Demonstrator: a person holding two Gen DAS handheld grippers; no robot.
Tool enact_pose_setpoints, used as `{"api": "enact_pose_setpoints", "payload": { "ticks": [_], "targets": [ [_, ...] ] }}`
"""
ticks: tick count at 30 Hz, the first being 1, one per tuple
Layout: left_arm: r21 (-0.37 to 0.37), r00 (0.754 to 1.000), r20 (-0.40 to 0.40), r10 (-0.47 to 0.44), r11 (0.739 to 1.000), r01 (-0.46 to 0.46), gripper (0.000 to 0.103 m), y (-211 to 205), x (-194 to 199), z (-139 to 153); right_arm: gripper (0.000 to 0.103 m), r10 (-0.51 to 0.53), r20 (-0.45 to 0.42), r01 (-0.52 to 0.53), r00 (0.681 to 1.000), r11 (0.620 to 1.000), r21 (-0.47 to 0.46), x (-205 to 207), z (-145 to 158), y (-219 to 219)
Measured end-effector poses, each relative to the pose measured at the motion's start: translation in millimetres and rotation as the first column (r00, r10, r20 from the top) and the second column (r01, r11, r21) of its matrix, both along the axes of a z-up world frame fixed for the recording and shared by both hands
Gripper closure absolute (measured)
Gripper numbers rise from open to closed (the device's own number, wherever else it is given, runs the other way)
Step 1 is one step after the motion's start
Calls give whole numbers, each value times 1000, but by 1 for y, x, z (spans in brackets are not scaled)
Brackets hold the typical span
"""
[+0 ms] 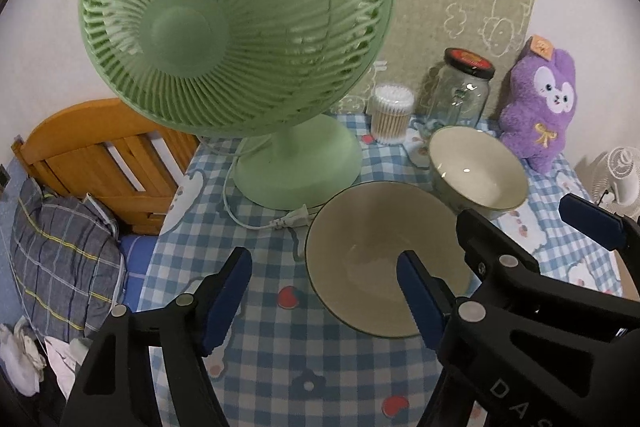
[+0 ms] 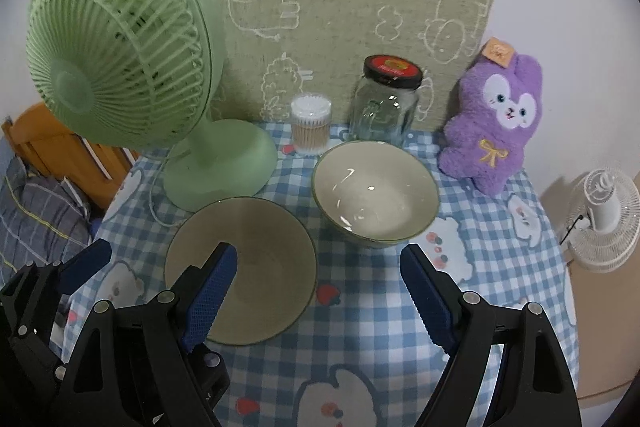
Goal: Organize plates and bowls
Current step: 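Move both grippers to the second plain cream bowl by the green fan, then close both grippers on the rim of the second cream bowl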
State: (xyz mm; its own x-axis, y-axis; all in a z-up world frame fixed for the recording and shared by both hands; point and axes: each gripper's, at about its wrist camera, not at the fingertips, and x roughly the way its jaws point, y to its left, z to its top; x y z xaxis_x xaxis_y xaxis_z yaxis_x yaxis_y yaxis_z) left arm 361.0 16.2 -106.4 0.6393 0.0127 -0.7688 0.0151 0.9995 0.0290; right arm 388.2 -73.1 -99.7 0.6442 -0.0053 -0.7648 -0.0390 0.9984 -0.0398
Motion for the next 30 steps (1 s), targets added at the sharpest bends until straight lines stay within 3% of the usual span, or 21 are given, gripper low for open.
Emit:
{"api": "enact_pose_setpoints", "payload": {
  "ticks": [3, 8, 10, 14, 16, 18, 23, 25, 30],
  "targets": [
    [5, 1000, -13, 22, 1000, -22, 31, 2, 8, -10, 19, -4, -12, 5, 1000, 1000, 3, 8, -10, 0],
    [7, 999, -31, 42, 999, -42, 36, 5, 18, -23, 31, -8, -45, 8, 999, 1000, 18, 18, -25, 0],
    [-2, 998, -54, 34, 999, -34, 45, 6, 24, -30, 36, -13, -59, 14, 998, 1000, 17, 22, -31, 0],
    [-2, 995, -91, 31, 1000, -31, 51, 6, 31, -40, 40, -13, -91, 17, 996, 999, 48, 28, -42, -2],
    [-3, 995, -94, 21, 1000, -22, 55, 4, 32, -43, 51, -13, -104, 18, 994, 999, 51, 30, -47, 0],
    [6, 995, -99, 12, 1000, -12, 62, 2, 34, -45, 55, -13, -116, 19, 993, 998, 55, 32, -51, 1],
    [1, 993, -117, 2, 1000, -2, 71, 2, 40, -53, 56, -36, -122, 42, 992, 998, 47, 36, -56, 0],
    [4, 993, -114, 9, 1000, -9, 77, 3, 42, -53, 68, -38, -129, 45, 991, 998, 51, 38, -57, -1],
    [-13, 991, -130, 11, 1000, -13, 86, 6, 47, -59, 79, -36, -141, 42, 989, 998, 46, 41, -61, 1]
  ]
}}
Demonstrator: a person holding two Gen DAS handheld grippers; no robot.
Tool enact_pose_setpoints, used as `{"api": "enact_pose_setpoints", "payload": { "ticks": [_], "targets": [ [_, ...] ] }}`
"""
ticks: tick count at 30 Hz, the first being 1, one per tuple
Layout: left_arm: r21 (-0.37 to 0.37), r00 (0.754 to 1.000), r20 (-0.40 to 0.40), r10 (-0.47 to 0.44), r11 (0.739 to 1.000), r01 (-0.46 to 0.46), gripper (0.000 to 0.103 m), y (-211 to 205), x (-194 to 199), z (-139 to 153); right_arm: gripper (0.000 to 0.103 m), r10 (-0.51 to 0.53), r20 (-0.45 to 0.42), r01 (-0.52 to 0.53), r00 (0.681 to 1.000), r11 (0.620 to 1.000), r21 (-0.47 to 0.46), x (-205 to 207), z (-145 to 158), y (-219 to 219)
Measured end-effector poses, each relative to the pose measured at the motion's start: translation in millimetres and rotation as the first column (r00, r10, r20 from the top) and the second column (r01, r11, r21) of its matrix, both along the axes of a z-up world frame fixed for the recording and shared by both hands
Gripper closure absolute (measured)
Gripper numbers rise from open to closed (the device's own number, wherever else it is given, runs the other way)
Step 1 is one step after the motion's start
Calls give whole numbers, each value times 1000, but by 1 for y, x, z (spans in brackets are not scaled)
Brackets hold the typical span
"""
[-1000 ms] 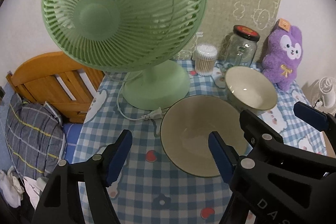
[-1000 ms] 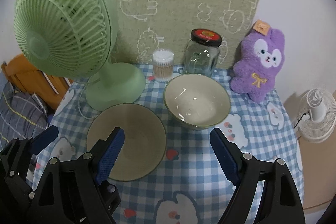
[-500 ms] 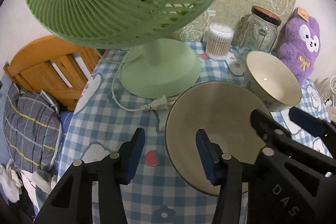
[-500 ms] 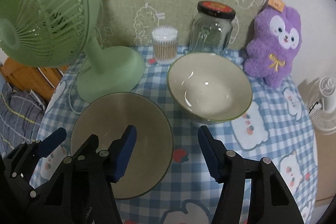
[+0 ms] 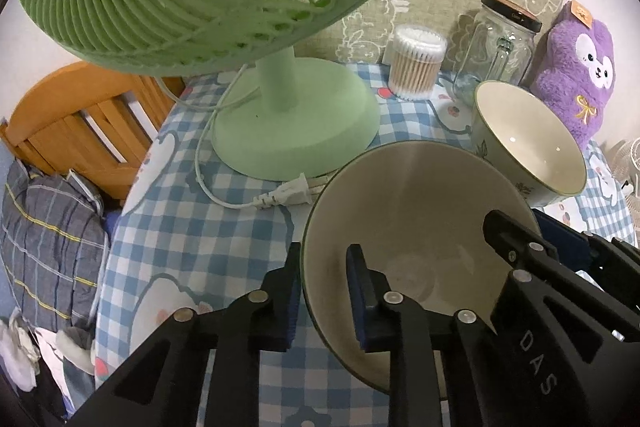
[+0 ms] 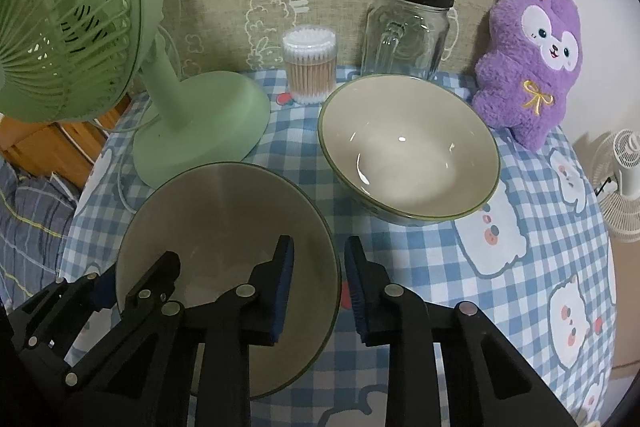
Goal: Organize plates and bowls
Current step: 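Close both grippers on the rim of the second cream bowl, then lift the second bowl with both grippers and carry it over the first bowl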
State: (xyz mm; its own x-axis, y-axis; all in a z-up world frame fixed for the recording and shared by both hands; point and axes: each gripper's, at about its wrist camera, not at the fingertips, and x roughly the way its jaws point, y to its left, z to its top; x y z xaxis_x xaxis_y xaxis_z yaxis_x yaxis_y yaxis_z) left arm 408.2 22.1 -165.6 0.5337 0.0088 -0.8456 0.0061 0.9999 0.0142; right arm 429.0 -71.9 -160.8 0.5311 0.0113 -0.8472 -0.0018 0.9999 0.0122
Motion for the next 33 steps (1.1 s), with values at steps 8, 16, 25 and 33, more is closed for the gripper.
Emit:
{"api": "enact_pose_setpoints", "payload": {
  "ticks": [8, 16, 25, 33],
  "targets": [
    [12, 1000, -13, -3, 1000, 4, 90, -1, 2, -3, 83, -9, -2, 9, 1000, 1000, -18, 2, -2, 0],
    [10, 1000, -21, 3, 1000, -3, 90, -1, 2, -3, 85, -16, -15, 16, 1000, 1000, -15, 0, -1, -2],
    [14, 1000, -19, 0, 1000, 0, 90, -4, -7, 4, 85, -27, -17, 27, 999, 999, -20, -9, 6, -5],
    [22, 1000, -11, -5, 1000, 6, 90, -9, -22, 13, 86, -29, -15, 28, 999, 999, -19, -23, 15, -9]
  ]
}}
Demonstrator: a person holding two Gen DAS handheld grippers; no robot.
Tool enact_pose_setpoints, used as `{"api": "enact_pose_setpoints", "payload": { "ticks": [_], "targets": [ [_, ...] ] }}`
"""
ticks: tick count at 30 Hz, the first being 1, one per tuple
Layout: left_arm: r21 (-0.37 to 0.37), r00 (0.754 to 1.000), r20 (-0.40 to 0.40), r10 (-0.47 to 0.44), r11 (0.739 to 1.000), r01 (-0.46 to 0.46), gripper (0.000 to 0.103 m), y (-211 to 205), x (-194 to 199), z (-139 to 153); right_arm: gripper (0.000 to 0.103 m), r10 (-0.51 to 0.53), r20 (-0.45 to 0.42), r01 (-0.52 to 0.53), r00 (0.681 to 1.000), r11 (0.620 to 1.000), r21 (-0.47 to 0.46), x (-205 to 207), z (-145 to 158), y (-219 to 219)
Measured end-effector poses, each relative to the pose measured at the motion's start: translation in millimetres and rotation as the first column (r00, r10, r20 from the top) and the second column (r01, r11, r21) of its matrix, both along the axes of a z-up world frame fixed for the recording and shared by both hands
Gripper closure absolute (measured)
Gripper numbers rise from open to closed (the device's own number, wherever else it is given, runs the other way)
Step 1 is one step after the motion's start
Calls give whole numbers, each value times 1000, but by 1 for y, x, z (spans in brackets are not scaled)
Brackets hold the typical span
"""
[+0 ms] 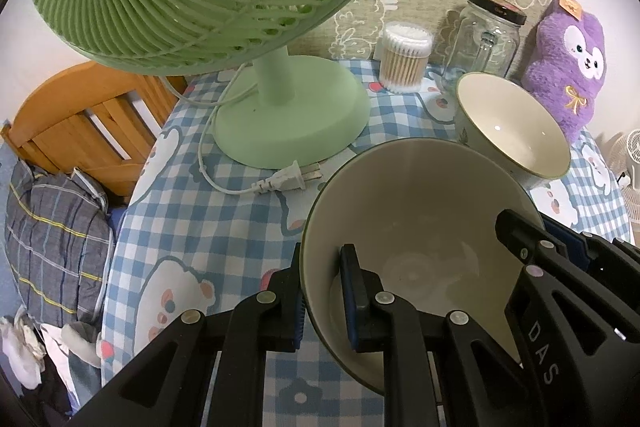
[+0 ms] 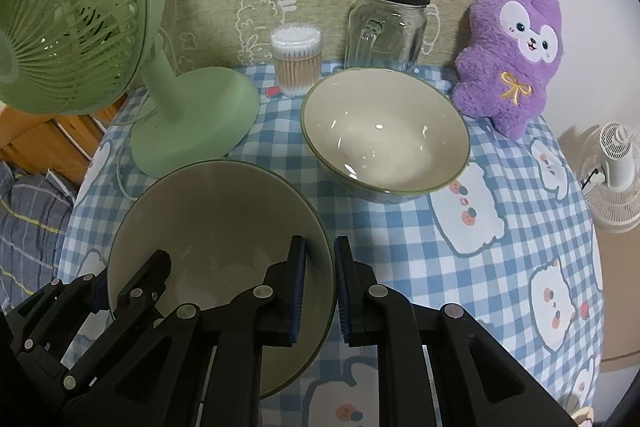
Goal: Organize plates and bowls
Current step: 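Lift the second bowl with both grippers and carry it over the first bowl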
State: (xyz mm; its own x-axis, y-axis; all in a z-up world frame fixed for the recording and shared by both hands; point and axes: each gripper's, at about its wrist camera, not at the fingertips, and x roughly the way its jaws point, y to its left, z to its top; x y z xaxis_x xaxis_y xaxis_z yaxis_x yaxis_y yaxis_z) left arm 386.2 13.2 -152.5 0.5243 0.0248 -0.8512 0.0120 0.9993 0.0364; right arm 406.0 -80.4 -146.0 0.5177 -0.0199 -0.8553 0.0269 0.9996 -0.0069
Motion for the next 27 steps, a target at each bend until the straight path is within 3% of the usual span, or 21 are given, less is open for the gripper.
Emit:
{"api": "enact_pose_setpoints", "payload": {
  "ticks": [27],
  "targets": [
    [-3, 997, 75, 21, 1000, -21, 90, -22, -59, 64, 86, 8, 84, -10, 996, 1000, 15, -64, 71, -22]
  ]
}}
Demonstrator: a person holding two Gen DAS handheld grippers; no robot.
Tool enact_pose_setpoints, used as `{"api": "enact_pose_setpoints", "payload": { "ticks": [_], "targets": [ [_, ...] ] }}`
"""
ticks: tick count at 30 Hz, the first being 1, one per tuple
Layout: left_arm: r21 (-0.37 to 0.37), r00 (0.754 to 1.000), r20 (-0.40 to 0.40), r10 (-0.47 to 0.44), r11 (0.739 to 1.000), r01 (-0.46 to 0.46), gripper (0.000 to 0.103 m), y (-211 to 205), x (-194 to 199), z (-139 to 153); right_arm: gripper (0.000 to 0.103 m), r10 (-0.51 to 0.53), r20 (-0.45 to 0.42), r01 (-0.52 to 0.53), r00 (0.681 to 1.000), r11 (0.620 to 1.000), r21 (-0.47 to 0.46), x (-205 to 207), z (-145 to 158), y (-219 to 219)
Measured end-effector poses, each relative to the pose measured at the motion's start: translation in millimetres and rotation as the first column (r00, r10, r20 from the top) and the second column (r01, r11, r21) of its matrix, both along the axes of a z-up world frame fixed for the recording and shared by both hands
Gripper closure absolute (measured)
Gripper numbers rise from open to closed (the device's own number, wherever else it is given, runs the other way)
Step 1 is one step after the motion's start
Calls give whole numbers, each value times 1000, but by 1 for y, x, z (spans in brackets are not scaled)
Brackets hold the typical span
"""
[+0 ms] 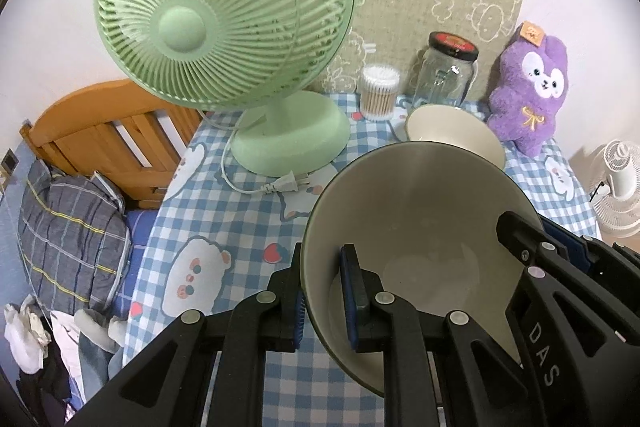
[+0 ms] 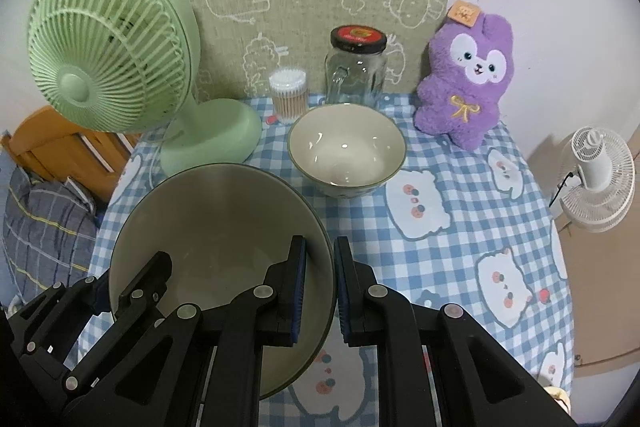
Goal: Organize plates and bowls
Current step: 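Lift the second bowl with both grippers and carry it over the first bowl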
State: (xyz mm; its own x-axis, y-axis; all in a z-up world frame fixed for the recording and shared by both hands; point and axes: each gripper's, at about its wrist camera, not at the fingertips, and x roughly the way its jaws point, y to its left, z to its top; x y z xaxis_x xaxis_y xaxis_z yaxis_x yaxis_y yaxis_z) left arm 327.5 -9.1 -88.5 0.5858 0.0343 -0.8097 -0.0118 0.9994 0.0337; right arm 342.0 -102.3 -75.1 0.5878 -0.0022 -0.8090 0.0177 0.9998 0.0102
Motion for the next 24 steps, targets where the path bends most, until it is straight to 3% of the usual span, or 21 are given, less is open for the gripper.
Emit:
{"api": "enact_pose_setpoints", "payload": {
  "ticks": [24],
  "targets": [
    [8, 997, 71, 26, 1000, -27, 90, -14, -80, 66, 86, 17, 72, -19, 997, 1000, 16, -87, 68, -16]
  ]
}}
